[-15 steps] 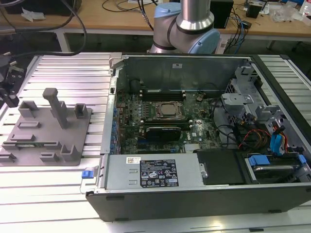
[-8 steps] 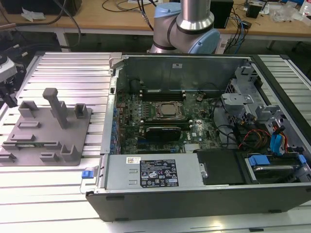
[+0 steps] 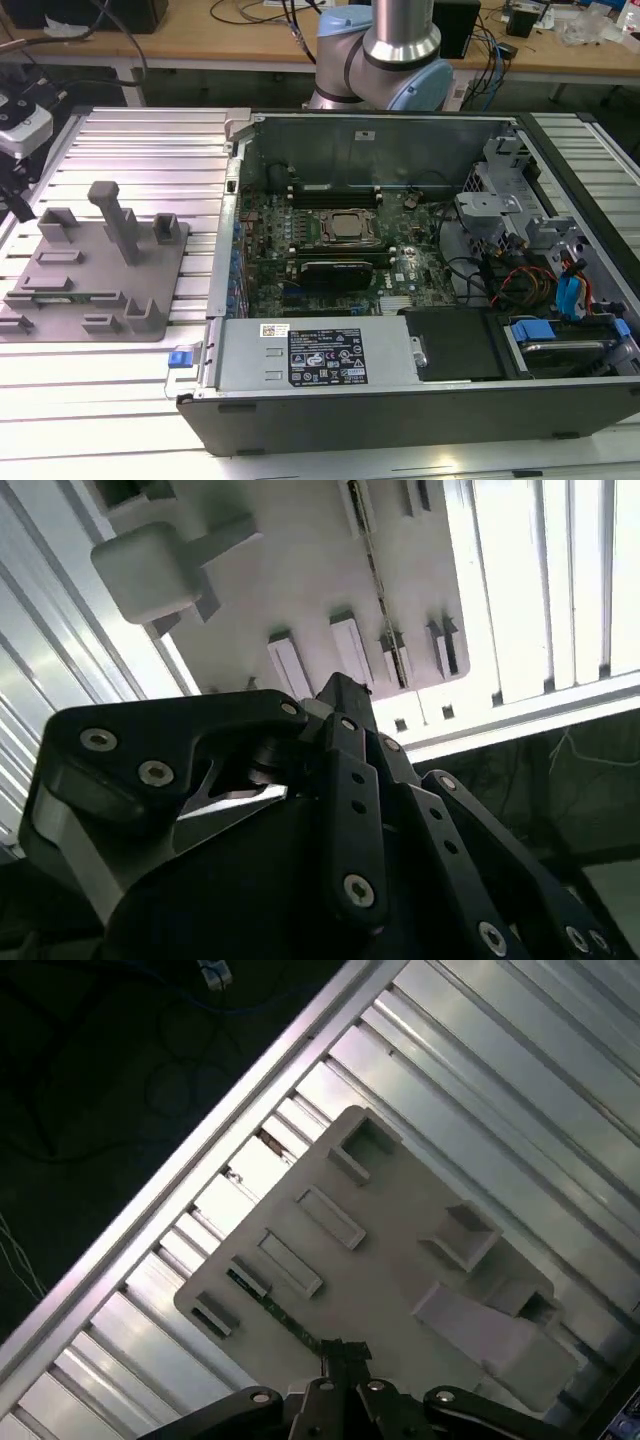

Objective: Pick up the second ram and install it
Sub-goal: 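Pick up the second ram and move it above second insertion slot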

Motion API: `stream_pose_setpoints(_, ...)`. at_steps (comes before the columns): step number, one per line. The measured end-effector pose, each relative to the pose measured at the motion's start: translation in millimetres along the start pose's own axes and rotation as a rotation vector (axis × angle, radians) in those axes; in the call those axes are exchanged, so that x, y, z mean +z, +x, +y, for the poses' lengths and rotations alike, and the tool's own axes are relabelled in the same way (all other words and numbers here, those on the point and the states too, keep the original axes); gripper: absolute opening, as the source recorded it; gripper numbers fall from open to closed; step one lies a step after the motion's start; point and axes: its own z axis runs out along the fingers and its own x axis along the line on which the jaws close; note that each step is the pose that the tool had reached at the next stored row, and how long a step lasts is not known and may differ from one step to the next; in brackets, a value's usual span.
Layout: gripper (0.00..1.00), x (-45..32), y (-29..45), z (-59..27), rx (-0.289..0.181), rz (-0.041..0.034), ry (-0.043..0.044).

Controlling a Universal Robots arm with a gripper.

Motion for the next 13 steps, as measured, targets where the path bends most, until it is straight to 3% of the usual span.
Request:
stream_pose_setpoints(4, 0.08, 0.3, 0.0, 0.0, -0.203, 0.0092, -0.0048)
stream_pose_setpoints(8, 0.08, 0.7, 0.0, 0.0, -0.342, 0.0154, -0.0081)
stream_pose_setpoints(11, 0.08, 1.8, 0.0, -0.1, -0.472, 0.0215, -0.0112)
stream_pose_setpoints(13, 0.08, 2.9, 0.1, -0.2, -0.518, 0.0235, -0.0122)
